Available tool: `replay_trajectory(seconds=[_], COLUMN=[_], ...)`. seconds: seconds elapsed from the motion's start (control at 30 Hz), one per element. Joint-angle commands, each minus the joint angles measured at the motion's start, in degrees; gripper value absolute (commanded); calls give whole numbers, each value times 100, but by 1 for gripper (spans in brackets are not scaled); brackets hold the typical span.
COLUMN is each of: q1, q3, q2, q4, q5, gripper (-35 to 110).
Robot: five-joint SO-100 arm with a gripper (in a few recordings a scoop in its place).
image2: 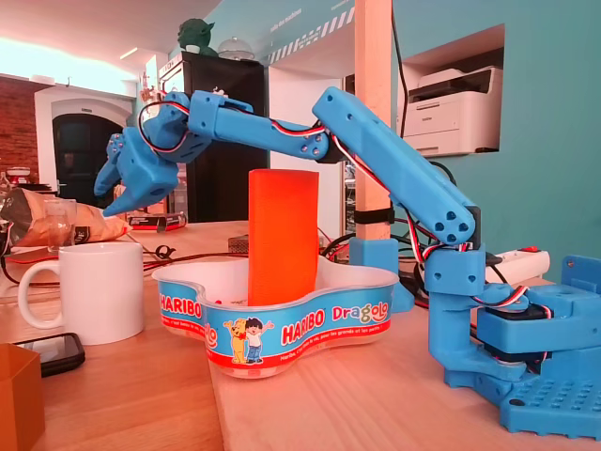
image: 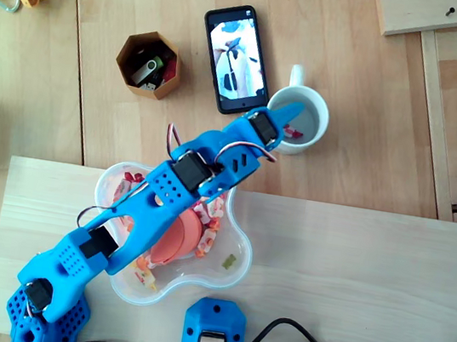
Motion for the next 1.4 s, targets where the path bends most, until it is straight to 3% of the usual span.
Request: replay_trajectory(seconds=[0.0, 0.43, 0.67, 0.8, 1.13, 1.37], q1=[-79, -290, -290, -299, -1002, -1178], q3=[-211, -290, -299, -396, -2953, -4192], q2=[299, 1072, 1415, 1477, 1828, 3190], q4=[-79, -26, 536, 536, 826, 2540], q5=[105, 114, 97, 97, 97, 97], gripper=[18, 17, -3, -4, -4, -4])
